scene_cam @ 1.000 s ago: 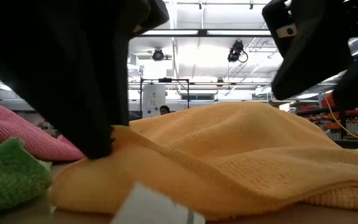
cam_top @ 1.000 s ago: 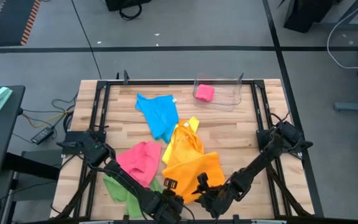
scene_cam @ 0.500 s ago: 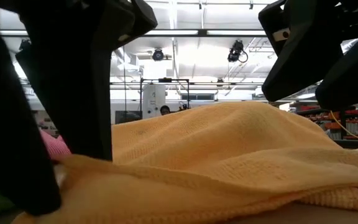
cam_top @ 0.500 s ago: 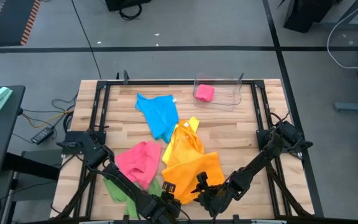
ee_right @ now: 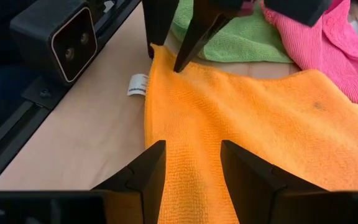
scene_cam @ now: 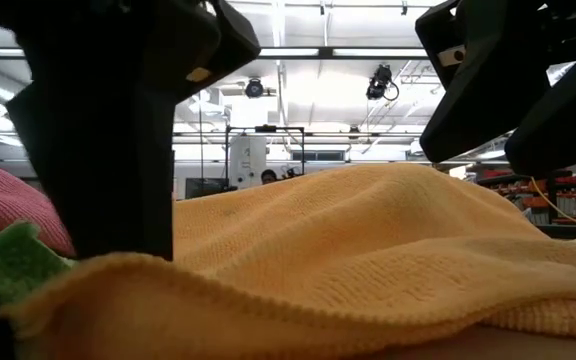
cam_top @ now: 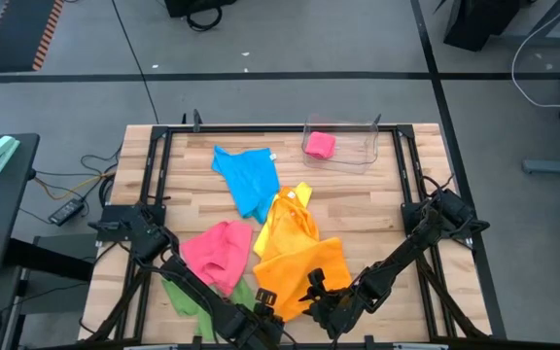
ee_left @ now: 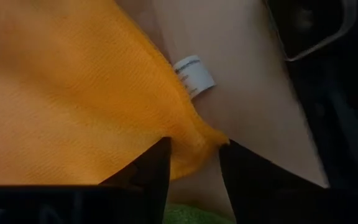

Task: Fold microfiber towels
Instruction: Fold the right orange microfiber cloth

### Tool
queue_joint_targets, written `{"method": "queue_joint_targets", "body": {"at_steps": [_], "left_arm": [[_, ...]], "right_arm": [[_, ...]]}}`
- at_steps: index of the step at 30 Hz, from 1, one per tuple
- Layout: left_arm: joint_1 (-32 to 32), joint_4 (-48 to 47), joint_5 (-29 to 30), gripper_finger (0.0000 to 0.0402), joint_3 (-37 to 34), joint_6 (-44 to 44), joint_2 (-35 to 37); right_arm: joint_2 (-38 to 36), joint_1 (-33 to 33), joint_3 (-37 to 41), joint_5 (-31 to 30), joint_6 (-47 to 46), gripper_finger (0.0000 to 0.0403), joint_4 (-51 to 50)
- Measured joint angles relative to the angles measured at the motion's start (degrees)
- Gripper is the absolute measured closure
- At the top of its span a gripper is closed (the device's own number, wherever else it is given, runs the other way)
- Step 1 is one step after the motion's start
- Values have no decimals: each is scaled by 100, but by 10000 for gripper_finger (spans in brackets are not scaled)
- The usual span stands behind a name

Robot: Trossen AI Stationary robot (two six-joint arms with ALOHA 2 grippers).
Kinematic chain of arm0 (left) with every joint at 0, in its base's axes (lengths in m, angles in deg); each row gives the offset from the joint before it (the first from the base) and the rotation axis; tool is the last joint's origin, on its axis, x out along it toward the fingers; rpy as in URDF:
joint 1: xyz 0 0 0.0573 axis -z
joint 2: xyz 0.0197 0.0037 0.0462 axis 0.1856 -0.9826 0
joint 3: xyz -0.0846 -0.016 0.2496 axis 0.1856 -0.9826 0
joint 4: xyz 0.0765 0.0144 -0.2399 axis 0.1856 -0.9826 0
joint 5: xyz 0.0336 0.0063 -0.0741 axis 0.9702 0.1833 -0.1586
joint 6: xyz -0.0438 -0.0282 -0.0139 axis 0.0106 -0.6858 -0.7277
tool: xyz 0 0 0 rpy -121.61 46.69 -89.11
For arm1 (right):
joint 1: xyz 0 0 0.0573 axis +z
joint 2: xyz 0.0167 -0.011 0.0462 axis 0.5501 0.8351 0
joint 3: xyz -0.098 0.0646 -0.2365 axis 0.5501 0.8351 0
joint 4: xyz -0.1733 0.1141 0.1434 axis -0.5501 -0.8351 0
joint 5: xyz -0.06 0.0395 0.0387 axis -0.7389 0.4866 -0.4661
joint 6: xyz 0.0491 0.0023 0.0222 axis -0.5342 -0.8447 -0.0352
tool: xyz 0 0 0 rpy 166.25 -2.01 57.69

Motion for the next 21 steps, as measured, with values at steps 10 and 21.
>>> {"method": "queue_joint_targets", "body": {"at_steps": [10, 21], "left_arm": [[-5, 85, 491, 347, -79, 68, -16], [-78, -150, 921, 394, 125, 221, 97]], "right_arm": [[0, 2, 0, 1, -27, 240, -2], [-2, 51, -1, 152, 216, 240, 270]]}}
